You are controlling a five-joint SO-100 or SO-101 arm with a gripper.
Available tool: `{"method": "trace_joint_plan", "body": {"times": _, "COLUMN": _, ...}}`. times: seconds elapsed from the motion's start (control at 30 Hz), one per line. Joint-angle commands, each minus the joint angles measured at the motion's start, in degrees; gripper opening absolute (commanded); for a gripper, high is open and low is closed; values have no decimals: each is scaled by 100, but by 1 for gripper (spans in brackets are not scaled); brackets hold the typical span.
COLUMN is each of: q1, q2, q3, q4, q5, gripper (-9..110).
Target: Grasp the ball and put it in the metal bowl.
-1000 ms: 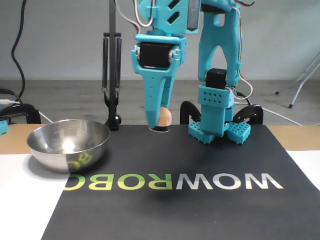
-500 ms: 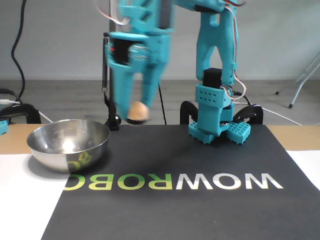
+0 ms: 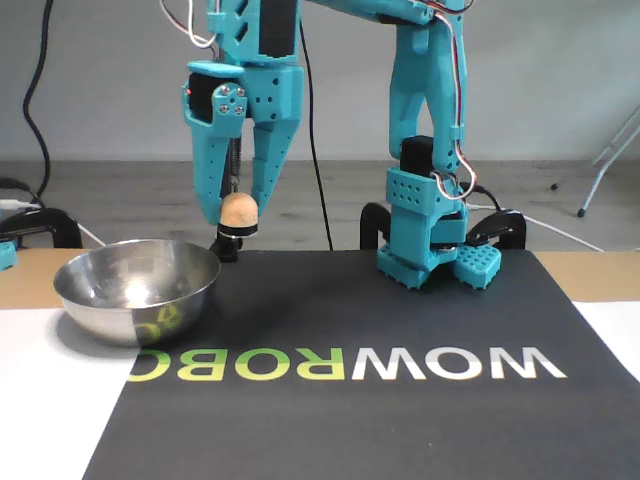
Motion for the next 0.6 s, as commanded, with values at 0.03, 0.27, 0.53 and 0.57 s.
{"method": "trace_joint_plan", "body": {"times": 0.03, "q1": 325, "q2": 211, "q3": -18, "q4": -44, "q5": 18, "gripper": 34}}
{"method": "trace_joint_plan", "body": {"times": 0.27, "q1": 835, "q2": 88, "q3": -18, "q4": -44, "q5": -35, "gripper": 34}}
{"method": "trace_joint_plan", "body": {"times": 0.53, "q1": 1134, "q2": -554, "q3": -97, "q4": -299, "q5": -35, "gripper": 34}}
{"method": "trace_joint_plan", "body": {"times": 0.57, "q1": 1160, "q2": -598, "q3": -97, "q4": -413, "q5": -35, "gripper": 34}}
